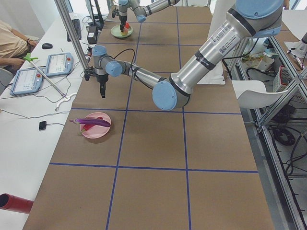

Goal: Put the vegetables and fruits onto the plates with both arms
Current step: 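Carry the peach to the green plate and release it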

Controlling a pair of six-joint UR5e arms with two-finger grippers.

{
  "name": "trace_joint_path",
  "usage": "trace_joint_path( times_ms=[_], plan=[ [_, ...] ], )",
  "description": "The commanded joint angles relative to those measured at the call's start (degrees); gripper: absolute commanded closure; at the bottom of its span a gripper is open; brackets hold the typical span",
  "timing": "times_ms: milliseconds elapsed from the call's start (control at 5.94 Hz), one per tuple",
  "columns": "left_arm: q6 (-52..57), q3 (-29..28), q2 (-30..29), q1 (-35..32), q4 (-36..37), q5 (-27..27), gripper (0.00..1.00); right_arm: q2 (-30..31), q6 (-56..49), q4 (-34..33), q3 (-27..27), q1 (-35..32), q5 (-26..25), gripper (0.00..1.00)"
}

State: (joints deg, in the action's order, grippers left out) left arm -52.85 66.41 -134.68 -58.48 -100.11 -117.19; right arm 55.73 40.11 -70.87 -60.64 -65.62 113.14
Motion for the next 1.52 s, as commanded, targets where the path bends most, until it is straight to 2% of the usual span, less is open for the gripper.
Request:
trace_joint_path(
  times_ms=[0, 168, 337, 505, 674, 842, 1011, 1179, 1347],
  plan=[
    [0.64, 7.98, 7.1, 0.03, 0.09, -0.67, 0.0, 2.69, -2.93, -1.11, -8.46, -4.24, 6.1, 0.0],
    [0.73, 14.65, 11.5, -0.14, 0.09, -1.02, 0.0, 5.94, -2.24, -6.77, -18.36, -4.17, 7.79, 0.0],
    [1.69, 21.59, 17.03, -0.49, 0.0, -4.07, 0.0, 8.23, -2.14, -15.27, -28.29, -4.25, 12.33, 0.0],
    [7.09, 26.88, 21.17, -1.02, 0.35, -4.79, 0.0, 12.34, -1.97, -22.05, -40.31, -3.38, 13.24, 0.0],
    [11.24, 32.33, 27.48, -1.11, 0.18, -4.98, 0.0, 15.43, -0.83, -26.73, -47.74, -3.11, 14.82, 0.0],
    [16.41, 37.69, 33.46, -2.94, 0.35, -6.37, 0.0, 19.12, -0.82, -27.13, -51.47, -3.11, 16.31, 0.0],
    [19.86, 40.27, 37.34, -8.35, 0.61, -13.0, 0.0, 22.11, -1.34, -26.7, -52.55, -3.2, 16.41, 0.0],
    [27.37, 40.29, 40.95, -14.06, 0.7, -16.72, 0.0, 24.66, -1.87, -26.43, -53.35, -3.46, 16.33, 0.0],
    [34.58, 39.94, 44.12, -17.25, 0.7, -16.84, 0.0, 27.65, -2.22, -26.25, -54.75, -4.24, 16.33, 0.0]
  ],
)
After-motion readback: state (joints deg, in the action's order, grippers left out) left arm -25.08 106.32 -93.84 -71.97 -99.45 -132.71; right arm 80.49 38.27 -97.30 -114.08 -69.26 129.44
